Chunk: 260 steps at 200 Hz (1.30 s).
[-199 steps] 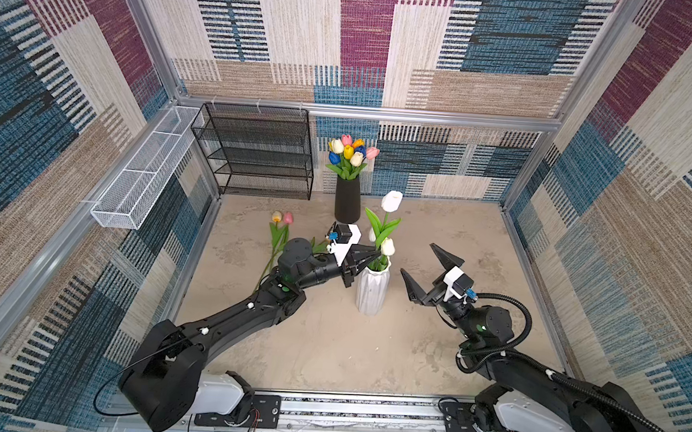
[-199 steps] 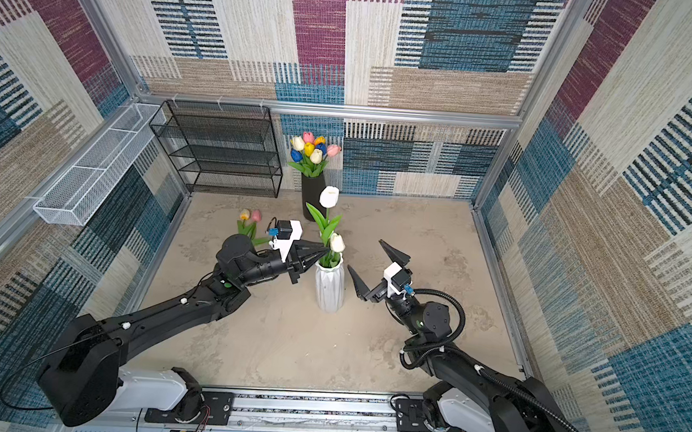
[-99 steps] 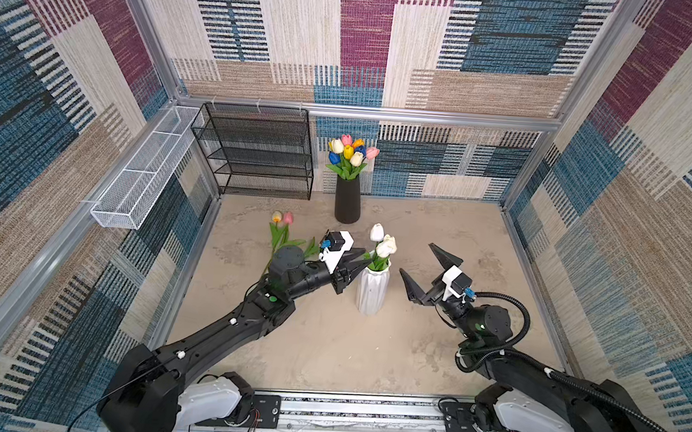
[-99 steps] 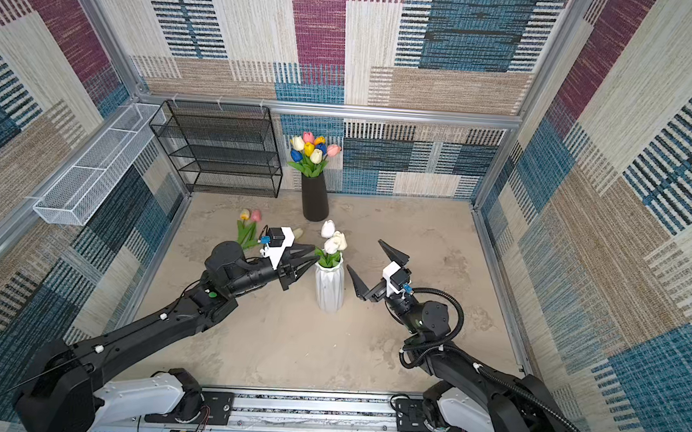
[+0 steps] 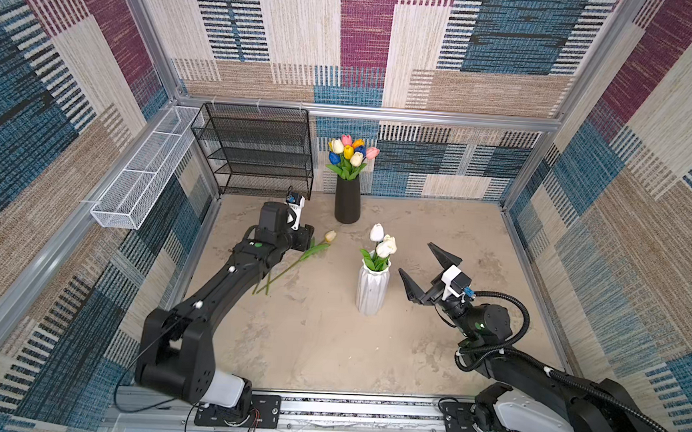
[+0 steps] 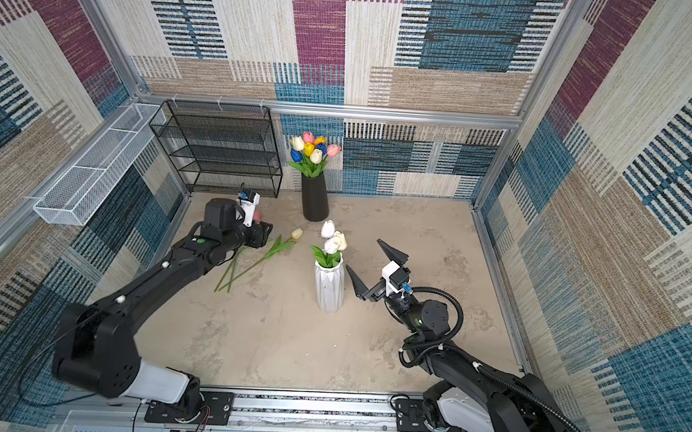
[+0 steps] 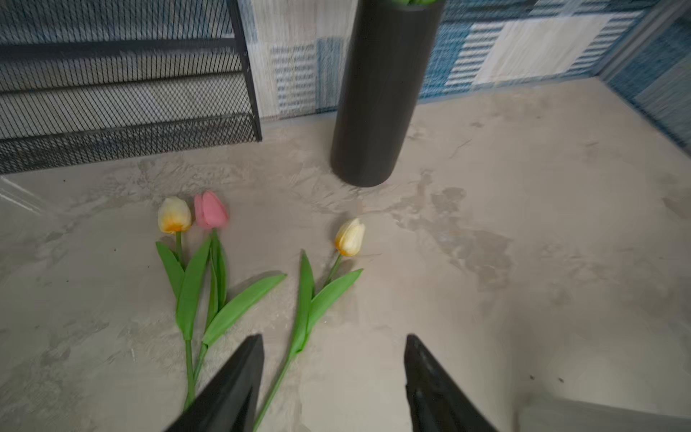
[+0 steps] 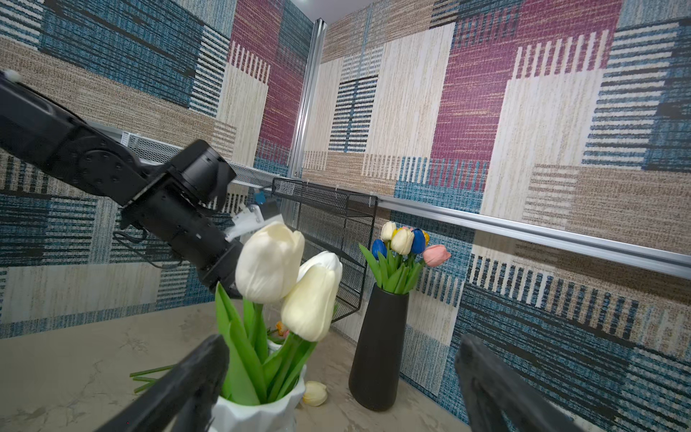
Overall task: Arrange the flowers into the vase
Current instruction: 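Move the left gripper back and close it on a cream tulip stem, then lift the cream tulip upright with the left gripper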
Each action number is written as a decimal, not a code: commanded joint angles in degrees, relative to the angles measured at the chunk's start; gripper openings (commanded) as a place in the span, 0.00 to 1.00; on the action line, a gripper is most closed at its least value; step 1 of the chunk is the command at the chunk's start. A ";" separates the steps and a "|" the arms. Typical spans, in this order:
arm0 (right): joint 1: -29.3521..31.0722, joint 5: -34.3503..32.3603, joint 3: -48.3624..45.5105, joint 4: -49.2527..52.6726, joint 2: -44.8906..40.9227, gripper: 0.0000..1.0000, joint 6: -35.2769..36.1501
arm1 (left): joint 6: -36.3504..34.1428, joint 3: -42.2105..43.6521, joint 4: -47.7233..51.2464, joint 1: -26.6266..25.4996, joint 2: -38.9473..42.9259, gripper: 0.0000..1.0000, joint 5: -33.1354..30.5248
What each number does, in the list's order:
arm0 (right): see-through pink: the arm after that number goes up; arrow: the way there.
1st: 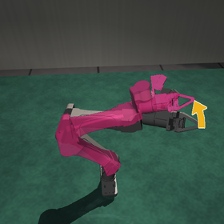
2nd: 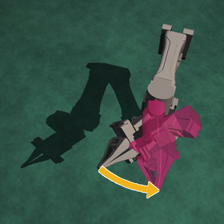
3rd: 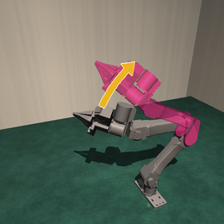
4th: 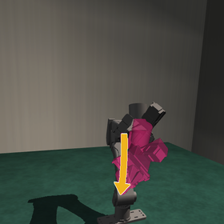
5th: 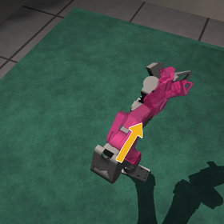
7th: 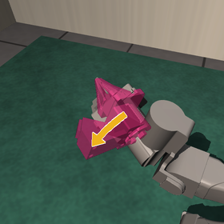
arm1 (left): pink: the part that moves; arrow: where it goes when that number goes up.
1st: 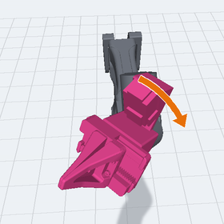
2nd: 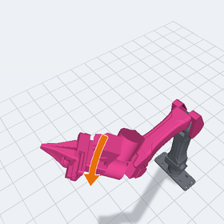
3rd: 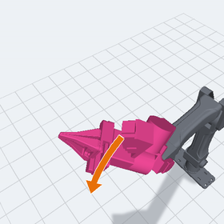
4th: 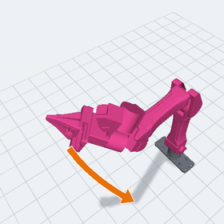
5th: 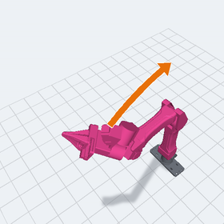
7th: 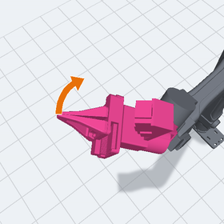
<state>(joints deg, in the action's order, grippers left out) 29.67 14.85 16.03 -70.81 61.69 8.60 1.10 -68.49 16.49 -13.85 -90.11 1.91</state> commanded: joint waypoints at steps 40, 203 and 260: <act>0.12 0.48 0.58 -0.59 -0.15 0.98 -0.35 | -7.29 -14.00 28.24 0.53 -18.44 0.58 -9.07; 0.12 -2.11 -1.07 -1.63 -2.70 0.98 0.54 | -8.66 -20.23 31.40 0.66 -29.49 0.00 -1.12; 0.08 -3.72 -1.22 -2.38 -1.96 0.98 -0.83 | -3.65 -10.55 18.48 -0.13 -13.62 0.00 14.79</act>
<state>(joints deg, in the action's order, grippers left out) 29.65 12.73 14.92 -71.00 59.59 9.04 -5.87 -83.05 42.87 -13.78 -109.67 6.70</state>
